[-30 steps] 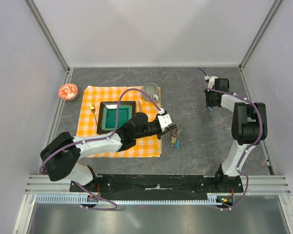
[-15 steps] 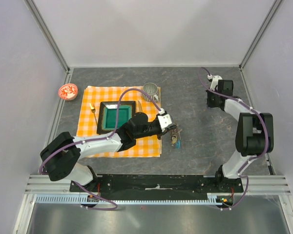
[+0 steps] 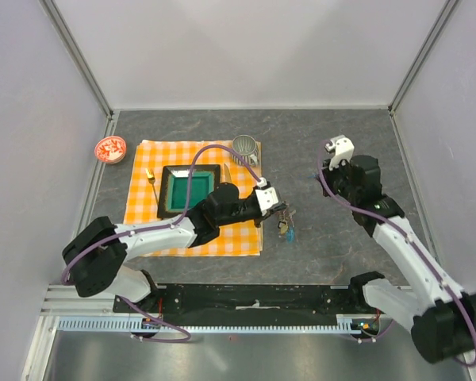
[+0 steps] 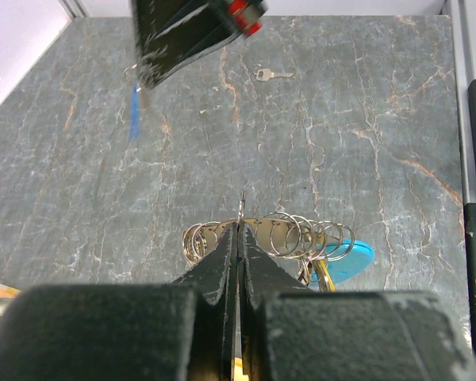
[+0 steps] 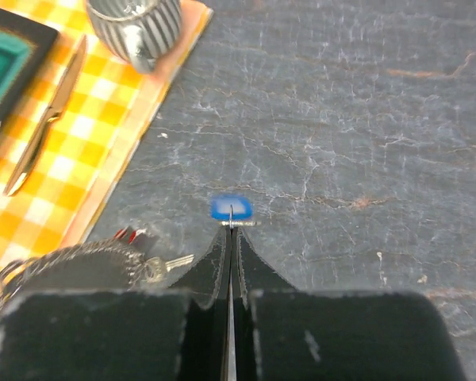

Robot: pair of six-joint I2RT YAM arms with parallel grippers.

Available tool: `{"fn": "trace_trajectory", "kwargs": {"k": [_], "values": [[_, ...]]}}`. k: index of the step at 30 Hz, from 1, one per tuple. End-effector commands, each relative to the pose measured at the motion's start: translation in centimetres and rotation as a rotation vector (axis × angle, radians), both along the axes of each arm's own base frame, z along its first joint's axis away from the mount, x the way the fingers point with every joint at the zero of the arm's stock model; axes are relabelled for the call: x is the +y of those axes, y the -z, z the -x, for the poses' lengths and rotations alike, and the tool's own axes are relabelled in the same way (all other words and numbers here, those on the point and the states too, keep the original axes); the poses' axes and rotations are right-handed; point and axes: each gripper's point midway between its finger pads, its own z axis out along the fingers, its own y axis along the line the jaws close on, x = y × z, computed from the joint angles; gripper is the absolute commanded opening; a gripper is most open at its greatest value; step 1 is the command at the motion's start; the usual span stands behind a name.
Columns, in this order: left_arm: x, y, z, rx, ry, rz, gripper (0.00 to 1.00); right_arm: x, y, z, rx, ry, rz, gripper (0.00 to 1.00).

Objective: Put the keys on the keyring

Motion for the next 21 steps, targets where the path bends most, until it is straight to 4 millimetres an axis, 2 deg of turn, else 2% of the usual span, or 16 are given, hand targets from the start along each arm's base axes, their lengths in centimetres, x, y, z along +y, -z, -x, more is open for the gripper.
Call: {"fn": "trace_trajectory", "kwargs": {"k": [1, 3, 4, 5, 7, 10, 15, 20, 21], "values": [[0.0, -4.5, 0.6, -0.133, 0.047, 0.078, 0.02, 0.4, -3.4, 4.2, -0.052, -0.112, -0.001, 0.00], [0.1, -4.8, 1.2, -0.147, 0.076, 0.077, 0.02, 0.6, -3.6, 6.3, -0.031, -0.175, 0.013, 0.00], [0.2, -4.7, 1.4, -0.147, 0.086, 0.072, 0.02, 1.1, -5.2, 7.4, -0.077, -0.235, 0.013, 0.00], [0.1, -5.0, 1.8, -0.151, 0.110, 0.078, 0.02, 1.2, -5.1, 8.4, -0.065, -0.265, 0.019, 0.00], [0.2, -5.2, 2.3, -0.156, 0.132, 0.079, 0.02, 2.0, -6.8, 10.3, -0.129, -0.377, 0.027, 0.00], [0.3, -5.8, 2.9, -0.175, 0.164, 0.080, 0.02, 2.7, -8.3, 12.4, -0.182, -0.465, 0.026, 0.00], [0.7, -6.0, 4.0, -0.212, 0.221, 0.072, 0.02, 4.2, -8.6, 14.7, -0.217, -0.617, 0.049, 0.00], [0.6, -5.9, 4.7, -0.250, 0.269, 0.064, 0.02, 5.7, -6.9, 16.2, -0.210, -0.740, 0.114, 0.00], [0.5, -5.9, 4.6, -0.251, 0.272, 0.063, 0.02, 5.4, -6.5, 15.8, -0.216, -0.721, 0.163, 0.00]]}}
